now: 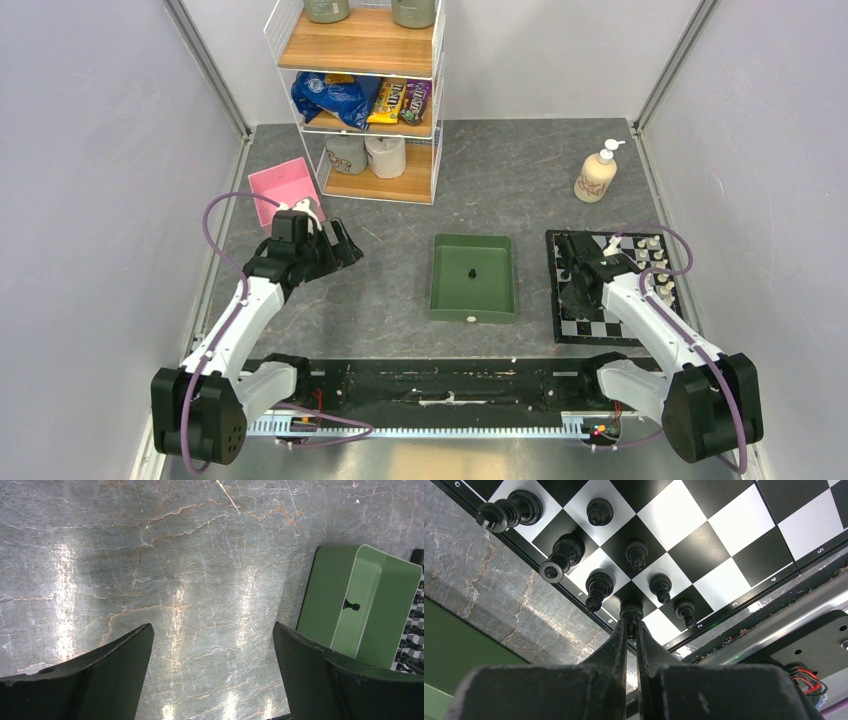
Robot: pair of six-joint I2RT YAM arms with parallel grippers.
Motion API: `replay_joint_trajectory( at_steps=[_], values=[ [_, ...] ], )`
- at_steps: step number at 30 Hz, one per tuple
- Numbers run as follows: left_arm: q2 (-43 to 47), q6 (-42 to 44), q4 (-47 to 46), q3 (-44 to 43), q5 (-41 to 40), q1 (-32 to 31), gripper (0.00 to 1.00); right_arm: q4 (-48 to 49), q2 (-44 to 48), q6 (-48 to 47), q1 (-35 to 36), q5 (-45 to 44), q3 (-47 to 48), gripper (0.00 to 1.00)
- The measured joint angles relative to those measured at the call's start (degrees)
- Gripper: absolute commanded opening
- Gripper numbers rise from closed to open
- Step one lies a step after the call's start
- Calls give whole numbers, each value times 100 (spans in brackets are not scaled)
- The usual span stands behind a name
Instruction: Set up the chess pieces on the board
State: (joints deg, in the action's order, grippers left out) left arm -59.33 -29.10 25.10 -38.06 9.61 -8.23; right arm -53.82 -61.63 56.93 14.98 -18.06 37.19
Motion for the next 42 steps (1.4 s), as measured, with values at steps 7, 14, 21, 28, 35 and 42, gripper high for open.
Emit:
replay_joint_trajectory(
  at_steps=[7, 14, 21, 28, 35, 42],
  values=[
    [0, -9, -7, 0, 2, 0, 96, 24, -7, -66, -26, 24, -4, 19],
    [0, -20, -22, 0, 4, 0, 96, 24, -4, -127, -26, 35, -4, 25],
    [-2, -24, -37, 0, 4, 0, 96, 31, 83, -177, -26, 63, -4, 26],
    [-2, -24, -37, 0, 4, 0, 96, 68, 94, -260, -26, 114, -4, 23],
    [-2, -26, -37, 0, 4, 0, 96, 109, 94, -297, -26, 173, -4, 23],
    [-2, -26, -37, 0, 4, 0, 96, 68, 227, -302, -26, 164, 4, 26]
  ],
)
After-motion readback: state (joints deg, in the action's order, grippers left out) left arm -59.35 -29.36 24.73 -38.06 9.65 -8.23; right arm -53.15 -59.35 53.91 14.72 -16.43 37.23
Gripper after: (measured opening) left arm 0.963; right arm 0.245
